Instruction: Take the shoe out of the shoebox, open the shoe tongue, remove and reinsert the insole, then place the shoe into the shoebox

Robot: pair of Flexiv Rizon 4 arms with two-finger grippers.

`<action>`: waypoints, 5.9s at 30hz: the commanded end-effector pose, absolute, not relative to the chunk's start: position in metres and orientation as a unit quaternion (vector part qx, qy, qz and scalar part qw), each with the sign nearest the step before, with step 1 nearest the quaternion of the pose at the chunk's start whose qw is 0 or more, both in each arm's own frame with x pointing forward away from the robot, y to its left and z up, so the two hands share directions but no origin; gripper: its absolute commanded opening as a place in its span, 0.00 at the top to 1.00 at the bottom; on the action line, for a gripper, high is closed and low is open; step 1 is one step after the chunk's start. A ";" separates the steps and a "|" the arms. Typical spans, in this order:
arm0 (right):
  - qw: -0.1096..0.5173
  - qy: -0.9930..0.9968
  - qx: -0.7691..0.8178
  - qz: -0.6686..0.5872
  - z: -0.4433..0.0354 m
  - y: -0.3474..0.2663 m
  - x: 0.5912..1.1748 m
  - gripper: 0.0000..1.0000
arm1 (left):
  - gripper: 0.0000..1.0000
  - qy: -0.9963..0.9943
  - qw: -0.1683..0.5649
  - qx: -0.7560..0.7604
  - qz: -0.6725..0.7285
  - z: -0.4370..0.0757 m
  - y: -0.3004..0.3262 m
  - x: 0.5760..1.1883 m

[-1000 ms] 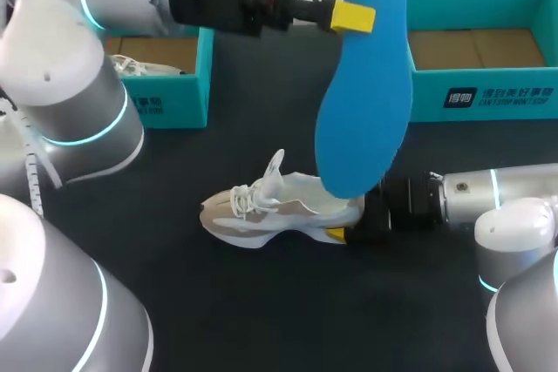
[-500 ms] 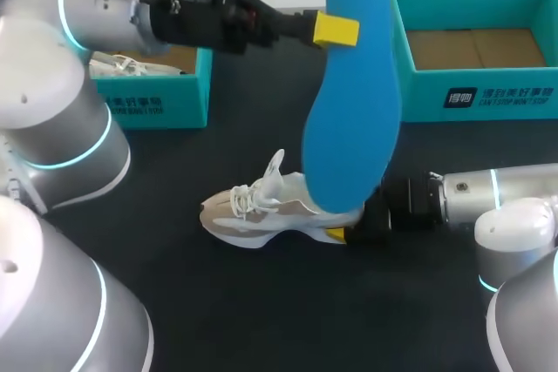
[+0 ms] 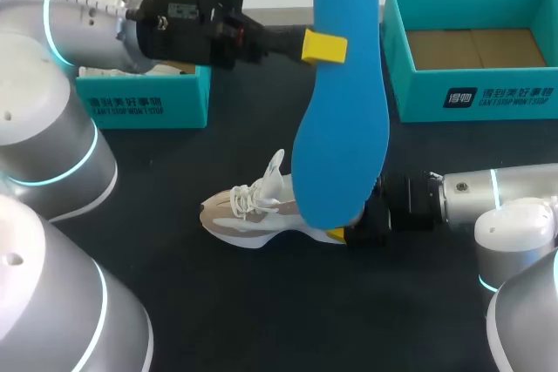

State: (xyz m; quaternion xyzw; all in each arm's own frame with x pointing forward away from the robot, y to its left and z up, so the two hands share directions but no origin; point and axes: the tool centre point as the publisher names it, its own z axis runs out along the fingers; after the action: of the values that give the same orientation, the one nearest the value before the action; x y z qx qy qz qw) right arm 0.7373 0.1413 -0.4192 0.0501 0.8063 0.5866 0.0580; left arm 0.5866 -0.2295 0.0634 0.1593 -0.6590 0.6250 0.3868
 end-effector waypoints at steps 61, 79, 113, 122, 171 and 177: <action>0.025 0.880 0.080 0.467 -0.377 0.097 0.736 0.00 | 1.00 -0.658 0.386 0.160 0.626 0.061 -0.230 0.585; -0.016 0.955 0.144 0.259 -0.341 0.096 0.724 0.00 | 1.00 -0.658 0.386 0.160 0.626 0.061 -0.230 0.585; 0.012 0.994 0.054 0.091 -0.313 0.109 0.736 0.00 | 1.00 -0.658 0.386 0.160 0.626 0.061 -0.230 0.585; 0.015 0.996 0.039 0.078 -0.312 0.117 0.740 0.00 | 1.00 -0.658 0.386 0.160 0.626 0.061 -0.230 0.585; 0.007 0.997 0.030 0.073 -0.369 0.170 0.787 0.00 | 1.00 -0.658 0.386 0.160 0.626 0.061 -0.230 0.585; 0.002 0.997 0.030 0.071 -0.386 0.175 0.789 0.53 | 1.00 -0.658 0.386 0.160 0.626 0.061 -0.230 0.585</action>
State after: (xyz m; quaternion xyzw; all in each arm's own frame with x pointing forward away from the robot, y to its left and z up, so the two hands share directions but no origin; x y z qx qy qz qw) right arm 0.7847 0.1661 -0.3708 0.0304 0.9969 0.0725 0.0051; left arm 0.5857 -0.2290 0.0626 0.1600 -0.6584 0.6258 0.3864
